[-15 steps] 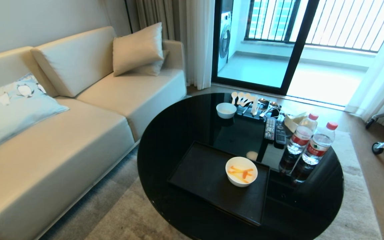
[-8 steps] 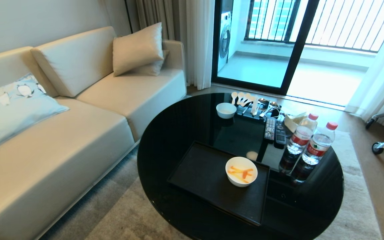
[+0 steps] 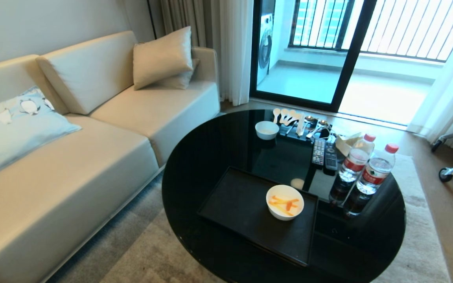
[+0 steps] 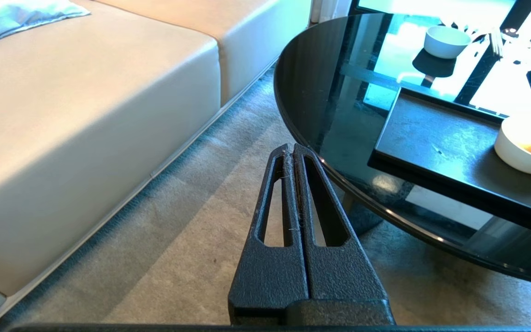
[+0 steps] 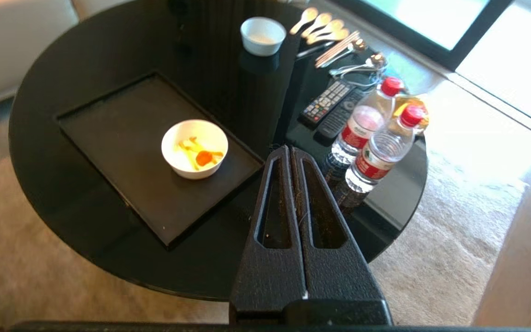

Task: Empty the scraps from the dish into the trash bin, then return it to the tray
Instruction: Pick up the bowl with leftover food

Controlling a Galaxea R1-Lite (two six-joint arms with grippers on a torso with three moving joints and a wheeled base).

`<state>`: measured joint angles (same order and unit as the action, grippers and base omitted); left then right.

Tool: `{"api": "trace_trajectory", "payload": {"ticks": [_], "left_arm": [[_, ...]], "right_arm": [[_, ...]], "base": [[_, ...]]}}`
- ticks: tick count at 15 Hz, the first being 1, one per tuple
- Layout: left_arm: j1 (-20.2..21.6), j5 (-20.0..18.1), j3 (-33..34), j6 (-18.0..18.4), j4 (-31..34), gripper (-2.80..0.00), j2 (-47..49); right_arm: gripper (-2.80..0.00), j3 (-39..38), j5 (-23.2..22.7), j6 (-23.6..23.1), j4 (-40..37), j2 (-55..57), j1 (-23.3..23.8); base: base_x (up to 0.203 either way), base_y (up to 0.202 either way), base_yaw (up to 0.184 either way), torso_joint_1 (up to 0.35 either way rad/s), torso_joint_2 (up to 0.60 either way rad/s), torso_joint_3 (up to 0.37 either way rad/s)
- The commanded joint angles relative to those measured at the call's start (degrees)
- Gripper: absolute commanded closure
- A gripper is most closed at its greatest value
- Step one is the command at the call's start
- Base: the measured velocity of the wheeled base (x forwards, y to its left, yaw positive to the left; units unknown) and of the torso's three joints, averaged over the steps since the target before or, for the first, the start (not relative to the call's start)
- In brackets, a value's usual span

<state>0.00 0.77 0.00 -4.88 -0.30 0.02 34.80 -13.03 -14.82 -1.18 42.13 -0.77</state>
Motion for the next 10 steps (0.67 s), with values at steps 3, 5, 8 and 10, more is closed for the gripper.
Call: {"api": "trace_trajectory", "payload": {"ticks": [3,5,8,10], "left_arm": [[0.0,0.0,0.0,0.0,0.0,0.0,0.0],[0.0,0.0,0.0,0.0,0.0,0.0,0.0],[0.0,0.0,0.0,0.0,0.0,0.0,0.0],[0.0,0.0,0.0,0.0,0.0,0.0,0.0]], "right_arm": [[0.0,6.4,-1.0,-2.8,0.0,20.4,-5.8],[0.0,10.2,-1.1,-2.9,-0.1,27.1,-8.1],[0.0,17.0,-1.0,2.0,-0.5,36.5,-11.5],[0.0,20.2,0.2,8.4,-0.7,42.1,-13.5]], "base": [[0.0,0.0,0.0,0.0,0.0,0.0],[0.0,0.0,0.0,0.0,0.0,0.0],[0.0,0.0,0.0,0.0,0.0,0.0],[0.0,0.0,0.0,0.0,0.0,0.0]]}}
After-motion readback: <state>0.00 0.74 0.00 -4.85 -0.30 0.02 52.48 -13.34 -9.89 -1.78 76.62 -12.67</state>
